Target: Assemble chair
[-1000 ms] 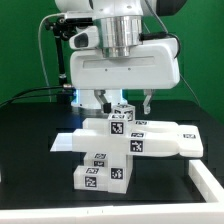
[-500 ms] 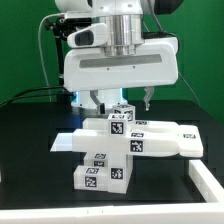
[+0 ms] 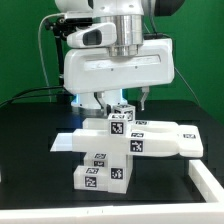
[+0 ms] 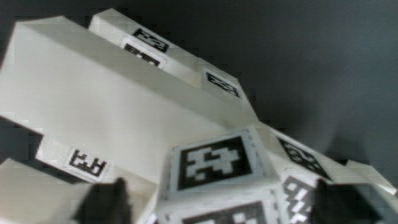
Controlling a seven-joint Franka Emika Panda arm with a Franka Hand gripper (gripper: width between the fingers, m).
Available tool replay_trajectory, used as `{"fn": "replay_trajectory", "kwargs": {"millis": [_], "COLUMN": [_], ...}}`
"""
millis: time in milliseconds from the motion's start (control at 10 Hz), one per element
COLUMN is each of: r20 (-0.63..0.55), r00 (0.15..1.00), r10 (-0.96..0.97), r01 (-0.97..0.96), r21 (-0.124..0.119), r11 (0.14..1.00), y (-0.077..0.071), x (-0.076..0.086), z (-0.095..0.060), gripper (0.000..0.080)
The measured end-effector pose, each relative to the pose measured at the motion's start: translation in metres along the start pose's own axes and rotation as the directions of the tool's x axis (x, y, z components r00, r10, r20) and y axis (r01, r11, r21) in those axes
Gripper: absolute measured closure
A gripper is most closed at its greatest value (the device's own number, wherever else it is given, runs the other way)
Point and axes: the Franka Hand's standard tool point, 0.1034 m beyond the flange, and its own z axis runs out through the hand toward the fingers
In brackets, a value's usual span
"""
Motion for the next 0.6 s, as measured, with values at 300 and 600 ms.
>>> {"fn": "replay_trajectory", "kwargs": {"millis": [300, 600], "r20": [-0.001, 0.0], "r00": [0.966, 0.899], "r10": [0.258, 0.439], "r01": [-0.258, -0.439], "r21": [0.005, 0.009], "r11": [0.966, 0.898], "y": [-0.0008, -0.0011], "x": [0.0002, 0.0004], "z": [0.0, 0.0], "gripper": [0.0515, 0.0515]}}
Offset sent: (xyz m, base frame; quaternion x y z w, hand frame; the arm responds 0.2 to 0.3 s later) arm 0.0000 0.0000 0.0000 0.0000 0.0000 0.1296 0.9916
